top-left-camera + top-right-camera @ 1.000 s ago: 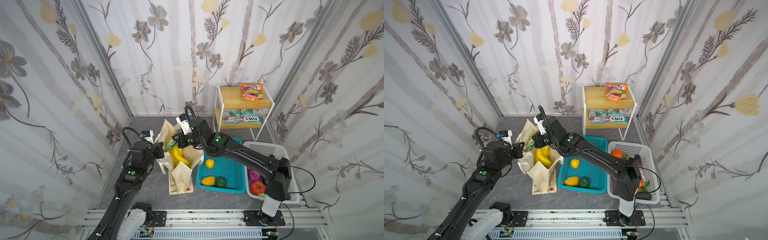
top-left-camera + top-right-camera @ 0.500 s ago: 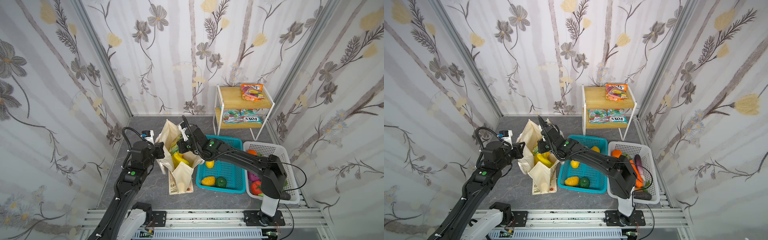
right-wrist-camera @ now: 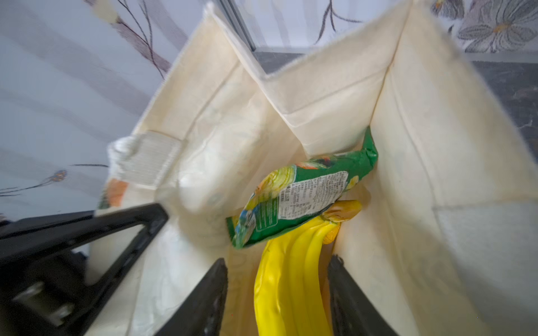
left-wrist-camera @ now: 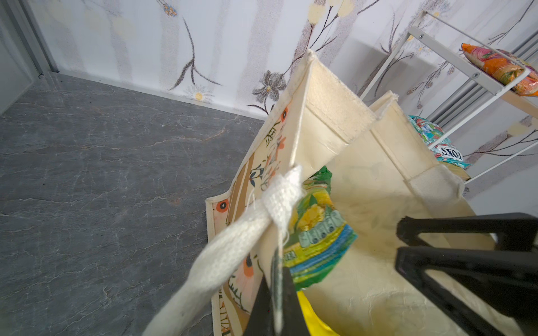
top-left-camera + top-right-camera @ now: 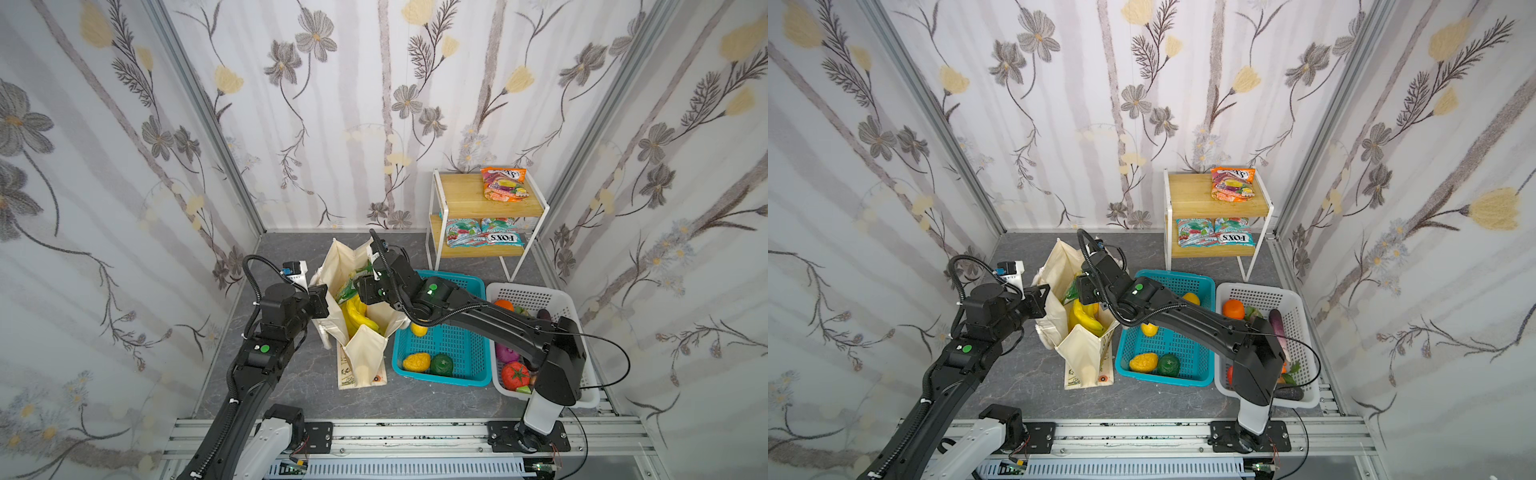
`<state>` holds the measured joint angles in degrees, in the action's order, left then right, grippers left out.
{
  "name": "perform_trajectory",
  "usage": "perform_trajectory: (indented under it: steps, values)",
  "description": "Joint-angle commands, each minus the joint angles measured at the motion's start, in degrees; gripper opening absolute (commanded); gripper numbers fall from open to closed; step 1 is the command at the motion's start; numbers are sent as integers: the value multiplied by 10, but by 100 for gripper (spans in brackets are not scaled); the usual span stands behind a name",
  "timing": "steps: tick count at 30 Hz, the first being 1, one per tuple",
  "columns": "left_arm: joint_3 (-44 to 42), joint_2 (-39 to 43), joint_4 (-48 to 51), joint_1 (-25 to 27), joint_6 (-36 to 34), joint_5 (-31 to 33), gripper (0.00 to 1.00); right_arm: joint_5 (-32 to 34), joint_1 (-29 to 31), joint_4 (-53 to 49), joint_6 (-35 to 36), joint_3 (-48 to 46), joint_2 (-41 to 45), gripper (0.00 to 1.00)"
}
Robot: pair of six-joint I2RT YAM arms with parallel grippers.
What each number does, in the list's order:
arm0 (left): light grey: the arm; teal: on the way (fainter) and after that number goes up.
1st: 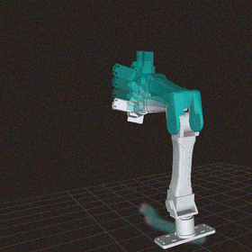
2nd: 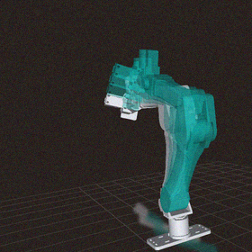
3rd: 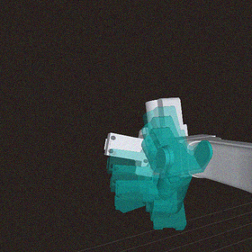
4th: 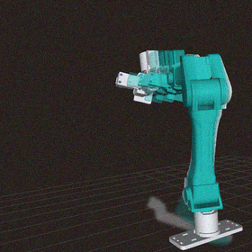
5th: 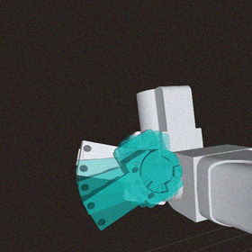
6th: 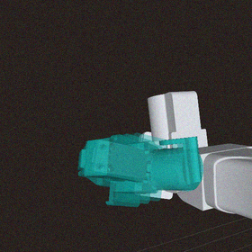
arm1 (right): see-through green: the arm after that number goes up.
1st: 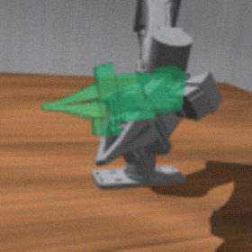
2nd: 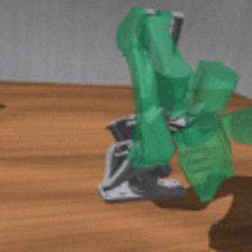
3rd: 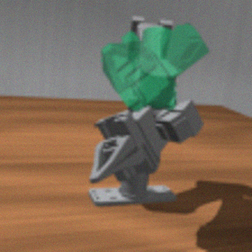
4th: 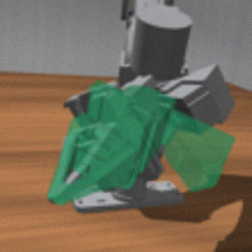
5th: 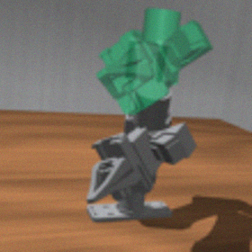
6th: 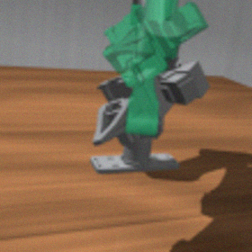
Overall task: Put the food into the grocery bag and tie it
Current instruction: 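Lower the green candy bag into the tote held by the left gripper and release, then withdraw the right gripper and move it to the shelf's top tier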
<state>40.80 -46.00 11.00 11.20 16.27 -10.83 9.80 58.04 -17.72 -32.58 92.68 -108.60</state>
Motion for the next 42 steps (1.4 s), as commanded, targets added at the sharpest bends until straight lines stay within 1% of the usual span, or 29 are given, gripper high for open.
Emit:
perform_trajectory:
  steps: [1, 2, 3, 5, 8, 11, 14, 17, 18, 20, 23, 25, 27, 29, 31, 34, 39, 41, 42]
  values:
    - [-2, 3, -12, 0, -5, 5, 0, 7, -1, 27, -13, -14, 38, 81]
    - [-3, 3, -12, 1, -5, 6, 0, 10, -1, 32, -14, -21, 51, 90]
    - [-3, 3, -12, 0, -5, 6, 0, 12, -2, 35, -14, -30, 65, 94]
    - [-2, 2, -12, 1, -5, 6, 0, 14, -7, 40, -16, -48, 90, 97]
    - [-3, 3, -12, 1, -4, 7, 0, 22, -18, 56, -20, -92, 132, 98]
    - [-3, 4, -12, 0, -5, 10, 0, 15, -40, 77, -26, -144, 168, 98]
    - [-3, 2, -12, 1, -5, 11, 0, -3, -67, 92, -34, -190, 229, 99]
    - [-3, 0, -12, 1, -5, 11, 0, 21, -91, 128, -21, -243, 309, 100]
    - [-3, 0, -12, 1, -5, 12, 0, 25, -103, 133, -17, -256, 338, 100]
    - [-4, 1, -12, 1, -5, 16, 0, 13, -139, 152, -11, -283, 394, 100]
    - [-4, 3, -12, 1, -6, 21, 0, -27, -213, 163, -6, -307, 465, 100]
    - [-4, 3, -12, 1, -6, 22, 0, -83, -282, 161, -5, -308, 494, 100]
    - [-3, 2, -12, 0, -6, 21, 0, -134, -358, 146, -12, -295, 504, 100]
    - [-4, 2, -11, 0, -6, 20, 0, -176, -423, 118, -14, -269, 493, 100]
    - [-4, 3, -11, 0, -7, 21, 0, -216, -478, 98, -18, -244, 472, 100]
    - [-4, 3, -11, 0, -7, 21, 0, -277, -546, 95, -34, -216, 438, 100]
    - [-4, 2, -11, 0, -7, 20, 0, -301, -600, 99, -41, -177, 382, 99]
    - [-4, 0, -11, 1, -7, 19, 0, -300, -616, 102, -41, -161, 359, 97]
    - [-3, -1, -11, 0, -6, 18, 0, -298, -623, 102, -42, -152, 346, 94]
